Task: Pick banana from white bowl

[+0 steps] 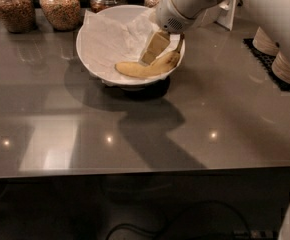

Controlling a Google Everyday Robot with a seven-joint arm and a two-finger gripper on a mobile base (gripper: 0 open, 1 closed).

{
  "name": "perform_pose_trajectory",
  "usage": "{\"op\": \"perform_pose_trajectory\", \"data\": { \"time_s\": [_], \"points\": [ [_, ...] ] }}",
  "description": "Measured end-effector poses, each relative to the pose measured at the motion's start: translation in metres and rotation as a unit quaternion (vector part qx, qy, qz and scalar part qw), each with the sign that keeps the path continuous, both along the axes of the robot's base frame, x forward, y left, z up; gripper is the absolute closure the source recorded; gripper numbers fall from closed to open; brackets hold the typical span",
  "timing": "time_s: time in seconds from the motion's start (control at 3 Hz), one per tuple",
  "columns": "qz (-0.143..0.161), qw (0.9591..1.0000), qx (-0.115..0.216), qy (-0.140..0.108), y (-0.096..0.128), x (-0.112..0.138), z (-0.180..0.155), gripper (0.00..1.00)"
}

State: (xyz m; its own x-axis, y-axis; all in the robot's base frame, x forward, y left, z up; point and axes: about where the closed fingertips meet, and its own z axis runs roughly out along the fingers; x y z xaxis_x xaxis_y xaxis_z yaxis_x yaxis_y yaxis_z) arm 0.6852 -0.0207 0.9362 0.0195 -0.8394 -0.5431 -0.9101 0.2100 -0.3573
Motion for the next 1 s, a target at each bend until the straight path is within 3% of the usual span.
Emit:
{"op": "perform_pose_trajectory", "data": {
  "time_s": [0.33, 1.0],
  "points": [
    [-0.001, 0.9999, 0.002, 0.015, 0.003, 0.004, -0.012, 0.3],
    [0.013, 0.9987, 0.007, 0.049, 0.02, -0.01, -0.021, 0.31]
  ]
}}
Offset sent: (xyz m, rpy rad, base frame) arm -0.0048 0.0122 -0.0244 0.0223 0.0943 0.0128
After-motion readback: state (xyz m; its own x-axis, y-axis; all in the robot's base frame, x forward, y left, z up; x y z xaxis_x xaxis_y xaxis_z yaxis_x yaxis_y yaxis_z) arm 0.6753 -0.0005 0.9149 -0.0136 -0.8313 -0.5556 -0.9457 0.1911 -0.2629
